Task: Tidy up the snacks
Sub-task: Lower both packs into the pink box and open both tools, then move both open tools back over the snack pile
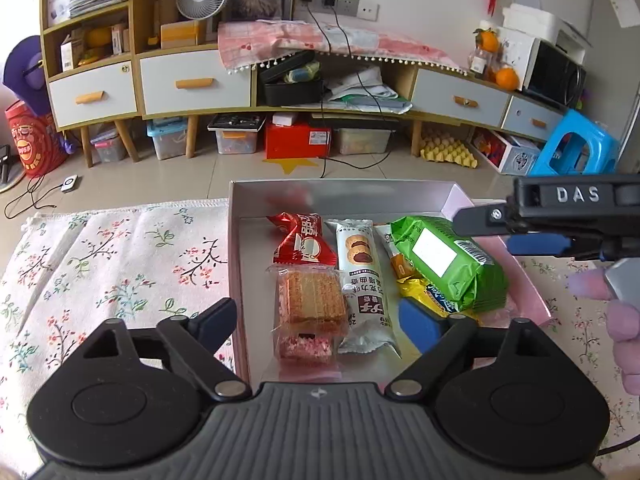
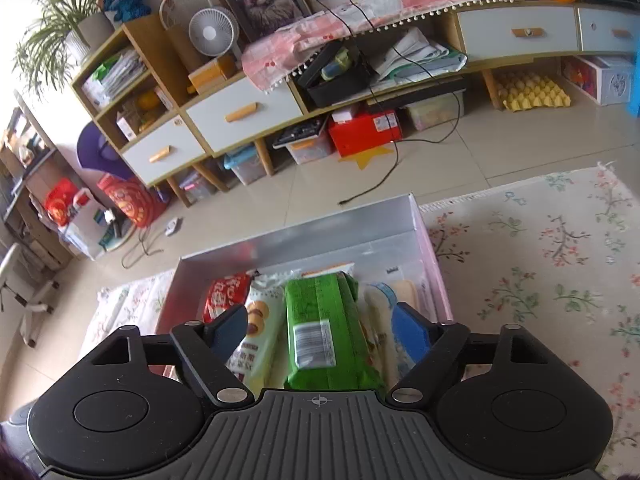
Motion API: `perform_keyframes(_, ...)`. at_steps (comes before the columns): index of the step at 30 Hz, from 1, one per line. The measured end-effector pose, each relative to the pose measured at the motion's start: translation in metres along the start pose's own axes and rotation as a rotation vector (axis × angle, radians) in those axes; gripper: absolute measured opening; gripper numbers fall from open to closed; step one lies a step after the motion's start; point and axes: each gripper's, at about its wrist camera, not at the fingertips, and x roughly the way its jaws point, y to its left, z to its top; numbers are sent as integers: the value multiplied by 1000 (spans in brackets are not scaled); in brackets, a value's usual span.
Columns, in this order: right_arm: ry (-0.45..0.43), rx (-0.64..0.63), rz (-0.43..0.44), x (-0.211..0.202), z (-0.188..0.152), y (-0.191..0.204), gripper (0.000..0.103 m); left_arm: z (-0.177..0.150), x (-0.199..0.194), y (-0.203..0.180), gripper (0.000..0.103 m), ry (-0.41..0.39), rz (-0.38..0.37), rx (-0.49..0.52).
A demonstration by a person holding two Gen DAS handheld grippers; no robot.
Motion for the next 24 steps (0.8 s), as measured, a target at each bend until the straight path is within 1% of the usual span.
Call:
perform_keyframes(1,3,-17,-12,-4,0,1,82,1,-2,-1,88,-1,4,5)
perform_keyframes(3,2,-53,-37,-12,0,4,83,2,-9,-1,93,-7,23,7)
perform_keyframes(5,-3,-79,-54,-22,-2,6,87,2,-15,-3,96,-11,30,8)
perform_keyframes(8,-5,-88,-62,-36,-6,6,89,0,-25,-6,100,-3,33,14)
perform_keyframes(11,7,-92,-66,-49,-13,6,89,-5,-33,-10,102,12,33,20)
perform_keyframes(15,32,-121,-90,-65,-24,14,90,-12,-45,-12,102,39,46,23)
perform_keyframes(19,39,-132,-84,-84,-37,19,90,-24,-62,-13,102,55,47,9)
perform_keyframes(21,39,-131,-83,-92,-45,20,91,-30,-70,-12,103,61,45,-4)
perform_keyframes(22,44,-135,-87,-95,-49,20,94,-32,-72,-11,103,62,48,-8)
perform_keyframes(24,39,-155,-108,-102,-55,22,94,-37,-76,-10,103,63,59,-18)
